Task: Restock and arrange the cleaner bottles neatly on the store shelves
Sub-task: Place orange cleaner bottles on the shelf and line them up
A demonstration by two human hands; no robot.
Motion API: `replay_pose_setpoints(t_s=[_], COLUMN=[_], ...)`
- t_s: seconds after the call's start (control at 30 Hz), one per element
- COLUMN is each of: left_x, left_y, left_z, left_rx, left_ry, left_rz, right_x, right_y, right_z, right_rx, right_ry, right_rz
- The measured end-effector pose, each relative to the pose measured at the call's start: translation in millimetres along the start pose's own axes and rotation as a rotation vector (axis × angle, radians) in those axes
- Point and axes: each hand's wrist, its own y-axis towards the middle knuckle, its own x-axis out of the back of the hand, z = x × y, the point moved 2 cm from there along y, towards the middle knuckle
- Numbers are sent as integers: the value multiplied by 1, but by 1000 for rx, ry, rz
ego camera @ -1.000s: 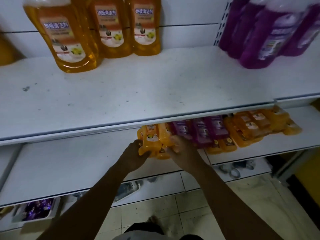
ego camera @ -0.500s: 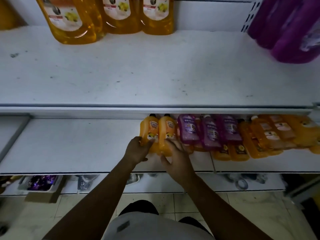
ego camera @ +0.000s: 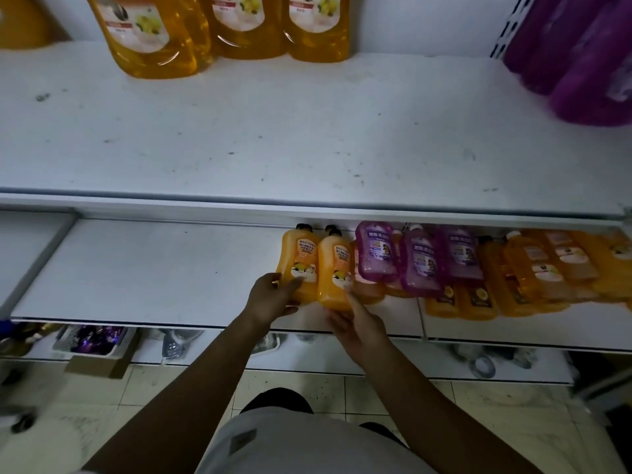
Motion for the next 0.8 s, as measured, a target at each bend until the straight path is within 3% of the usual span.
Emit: replay_pose_setpoints(t_s=[0.2, 0.33, 0.5, 0.57, 0.67, 0.8], left_x=[15, 32, 46, 52, 65, 89], left_y=[-25, -56, -106, -128, -162, -213], left_z=[2, 12, 30, 34, 35, 24], left_rx=[158, 196, 155, 116, 30, -64], left_ry=[-234, -274, -426, -453, -440, -487], left_rz=[156, 283, 347, 338, 234, -16], right_x=[1, 20, 42, 42, 29, 1], right_y=[-28, -52, -91, -107, -132, -162], right_z=[15, 18, 33, 39, 42, 34], right_rx=[-119, -158, 1, 97, 226, 377], right_ry=[51, -215, -575, -737, -966, -1005], right_rz=[233, 358, 534, 635, 643, 660])
